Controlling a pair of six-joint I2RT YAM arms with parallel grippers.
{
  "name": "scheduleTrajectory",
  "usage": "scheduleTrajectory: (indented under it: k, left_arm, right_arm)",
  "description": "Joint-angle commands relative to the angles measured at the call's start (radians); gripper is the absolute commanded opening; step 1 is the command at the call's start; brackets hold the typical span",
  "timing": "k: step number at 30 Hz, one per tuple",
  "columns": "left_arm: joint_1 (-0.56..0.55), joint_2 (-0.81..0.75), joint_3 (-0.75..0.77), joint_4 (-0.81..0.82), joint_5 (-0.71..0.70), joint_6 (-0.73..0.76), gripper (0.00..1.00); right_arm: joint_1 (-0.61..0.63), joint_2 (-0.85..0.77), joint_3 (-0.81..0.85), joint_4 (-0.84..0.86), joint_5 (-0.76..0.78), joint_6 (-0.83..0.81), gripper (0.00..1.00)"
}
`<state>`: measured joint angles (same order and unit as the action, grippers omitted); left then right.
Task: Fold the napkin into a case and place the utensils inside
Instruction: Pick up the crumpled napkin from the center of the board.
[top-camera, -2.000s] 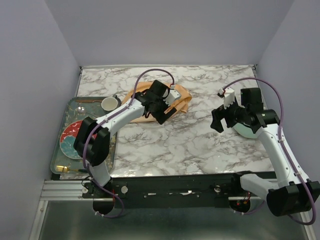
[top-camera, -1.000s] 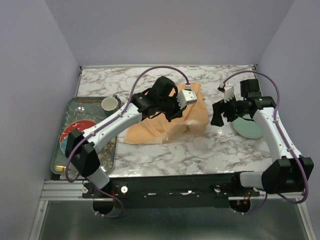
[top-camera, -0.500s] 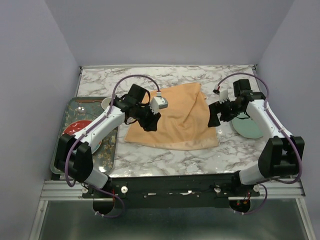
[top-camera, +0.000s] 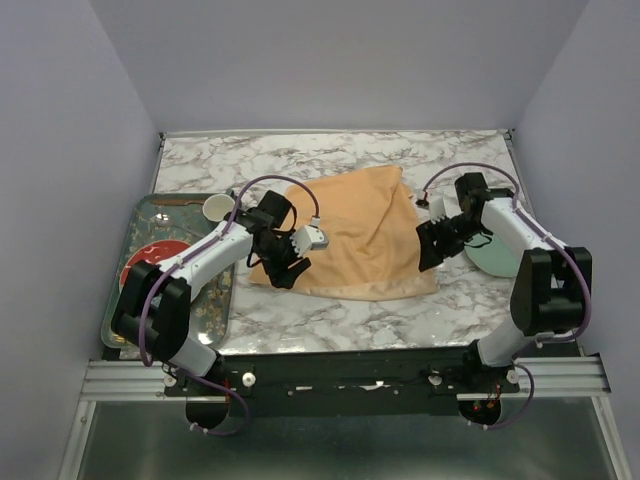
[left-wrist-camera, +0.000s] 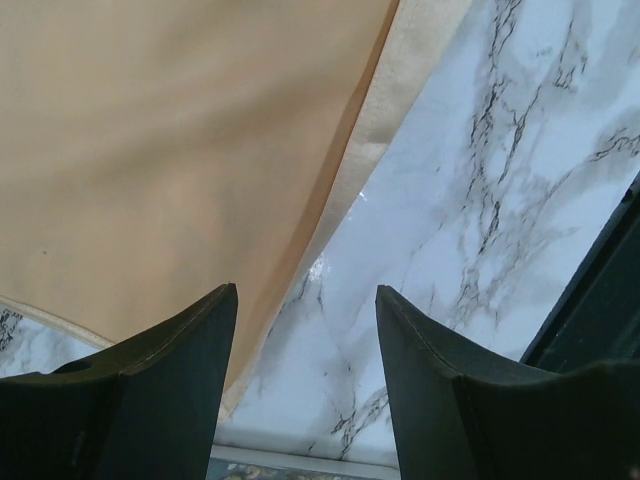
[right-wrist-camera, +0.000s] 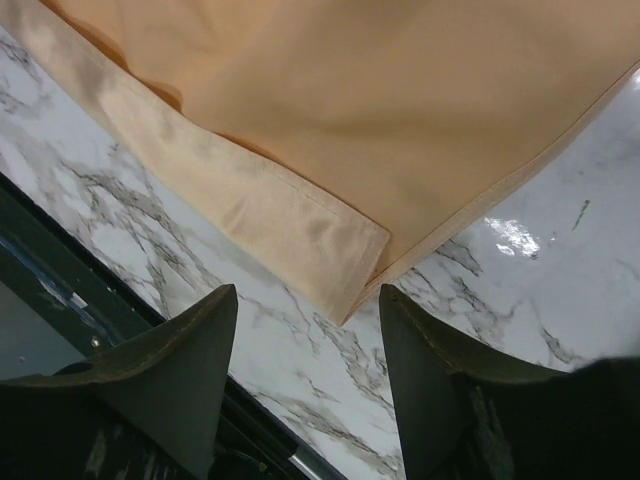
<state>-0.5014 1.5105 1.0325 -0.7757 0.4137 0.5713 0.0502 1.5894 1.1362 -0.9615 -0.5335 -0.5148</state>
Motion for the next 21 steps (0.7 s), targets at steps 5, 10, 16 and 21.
scheduleTrajectory:
  k: [5,10,16,21]
  left_arm:
    - [0.037,-0.044,-0.022,-0.034,-0.049,0.036,0.67]
    - [0.055,-0.038,-0.031,-0.039,-0.067,0.044,0.69]
    - [0.081,-0.032,-0.02,-0.039,-0.072,0.05,0.7]
    - [0.087,-0.033,-0.014,-0.045,-0.07,0.065,0.7]
  right_arm:
    - [-0.006,0.104,-0.067,0.012,0.063,0.018,0.64]
    - [-0.006,0.147,-0.053,0.03,0.056,0.058,0.64]
    - [-0.006,0.191,-0.041,0.026,0.049,0.085,0.64]
    - [-0.007,0.202,-0.024,0.026,0.027,0.102,0.61]
